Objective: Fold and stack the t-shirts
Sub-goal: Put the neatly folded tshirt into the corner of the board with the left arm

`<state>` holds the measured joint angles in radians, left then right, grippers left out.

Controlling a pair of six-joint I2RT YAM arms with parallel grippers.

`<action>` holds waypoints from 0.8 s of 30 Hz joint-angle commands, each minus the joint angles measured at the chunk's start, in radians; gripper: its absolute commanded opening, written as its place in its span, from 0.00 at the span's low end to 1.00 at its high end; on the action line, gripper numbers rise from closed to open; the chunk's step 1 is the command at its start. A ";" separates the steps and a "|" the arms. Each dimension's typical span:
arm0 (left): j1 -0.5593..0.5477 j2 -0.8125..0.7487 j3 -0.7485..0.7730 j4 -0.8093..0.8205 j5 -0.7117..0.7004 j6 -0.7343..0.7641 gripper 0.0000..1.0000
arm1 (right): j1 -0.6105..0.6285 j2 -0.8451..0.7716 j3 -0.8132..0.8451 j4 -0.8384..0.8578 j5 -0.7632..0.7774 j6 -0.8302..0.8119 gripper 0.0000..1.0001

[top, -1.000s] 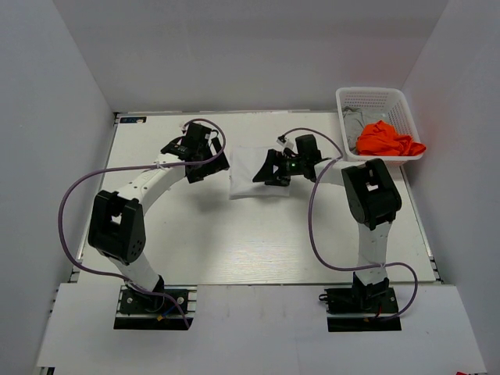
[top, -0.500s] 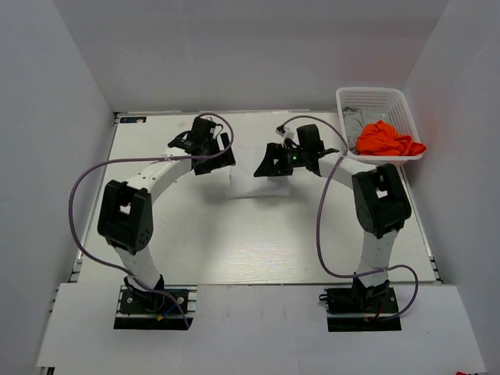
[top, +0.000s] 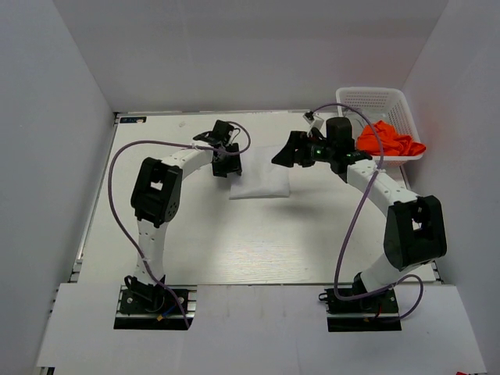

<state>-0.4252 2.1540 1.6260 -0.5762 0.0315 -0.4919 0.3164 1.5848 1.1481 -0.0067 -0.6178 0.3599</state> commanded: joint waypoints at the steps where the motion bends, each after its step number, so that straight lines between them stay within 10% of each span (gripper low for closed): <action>1: -0.020 -0.003 0.040 -0.022 0.010 0.021 0.63 | -0.028 -0.028 -0.036 -0.015 0.036 0.004 0.90; 6: -0.029 0.032 0.064 -0.034 -0.010 0.021 0.43 | -0.057 -0.020 -0.059 -0.016 0.029 0.007 0.90; 10: -0.029 0.072 0.142 -0.114 -0.094 0.053 0.00 | -0.086 -0.029 -0.077 -0.013 0.027 0.011 0.90; 24: 0.129 0.024 0.233 -0.182 -0.594 0.312 0.00 | -0.152 0.012 -0.085 0.094 0.040 -0.003 0.90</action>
<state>-0.3416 2.2513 1.8294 -0.7792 -0.3950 -0.2874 0.1734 1.5860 1.0637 0.0105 -0.5568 0.3595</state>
